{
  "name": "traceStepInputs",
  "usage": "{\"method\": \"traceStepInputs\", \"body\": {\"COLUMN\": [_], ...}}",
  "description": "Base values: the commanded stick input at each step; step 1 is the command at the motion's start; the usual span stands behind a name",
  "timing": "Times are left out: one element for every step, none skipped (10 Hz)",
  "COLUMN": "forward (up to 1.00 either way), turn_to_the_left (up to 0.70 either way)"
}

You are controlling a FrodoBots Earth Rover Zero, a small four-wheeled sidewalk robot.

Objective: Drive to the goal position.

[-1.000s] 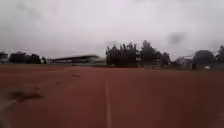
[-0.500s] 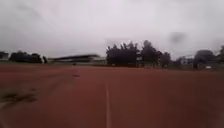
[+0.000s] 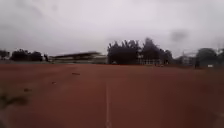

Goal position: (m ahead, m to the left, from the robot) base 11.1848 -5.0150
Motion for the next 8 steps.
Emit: {"method": "traceStepInputs", "body": {"forward": [0.5,0.5,0.5,0.5,0.5,0.5,0.5,0.5], "turn_to_the_left": [0.0,0.0,0.0,0.0,0.0,0.0,0.0,0.0]}}
